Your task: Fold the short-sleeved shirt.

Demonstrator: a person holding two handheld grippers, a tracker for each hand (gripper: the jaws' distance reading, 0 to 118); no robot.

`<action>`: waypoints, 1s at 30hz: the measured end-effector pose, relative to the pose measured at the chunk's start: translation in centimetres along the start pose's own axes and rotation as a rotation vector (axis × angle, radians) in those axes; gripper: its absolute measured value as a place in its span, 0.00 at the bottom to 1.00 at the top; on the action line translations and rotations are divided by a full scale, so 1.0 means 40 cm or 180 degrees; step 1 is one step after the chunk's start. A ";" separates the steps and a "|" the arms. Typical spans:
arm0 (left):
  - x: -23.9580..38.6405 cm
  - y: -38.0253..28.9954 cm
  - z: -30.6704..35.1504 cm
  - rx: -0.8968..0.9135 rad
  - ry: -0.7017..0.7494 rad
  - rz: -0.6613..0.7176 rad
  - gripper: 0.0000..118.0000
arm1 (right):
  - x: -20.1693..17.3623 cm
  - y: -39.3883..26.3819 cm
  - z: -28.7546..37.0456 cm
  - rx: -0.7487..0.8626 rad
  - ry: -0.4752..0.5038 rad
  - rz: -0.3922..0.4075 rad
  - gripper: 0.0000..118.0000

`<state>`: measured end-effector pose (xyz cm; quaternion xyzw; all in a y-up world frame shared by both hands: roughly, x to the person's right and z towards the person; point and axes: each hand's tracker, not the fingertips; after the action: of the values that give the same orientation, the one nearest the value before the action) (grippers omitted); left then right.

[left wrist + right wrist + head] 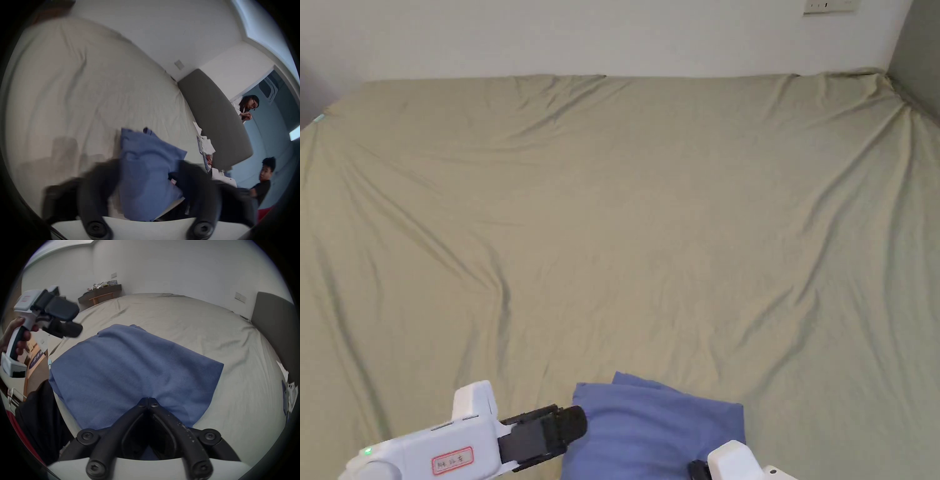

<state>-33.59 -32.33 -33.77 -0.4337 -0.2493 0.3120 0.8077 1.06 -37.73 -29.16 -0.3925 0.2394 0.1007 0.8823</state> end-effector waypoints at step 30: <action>-0.779 0.539 0.778 -0.0805 0.1561 0.0778 0.18 | -0.176 0.233 0.090 0.0031 0.0504 -0.0070 0.00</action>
<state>-81.97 -28.56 -40.81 -0.6200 -0.0296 0.2594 0.7399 -7.20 -28.73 -29.56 -0.3975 0.3046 0.0586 0.8636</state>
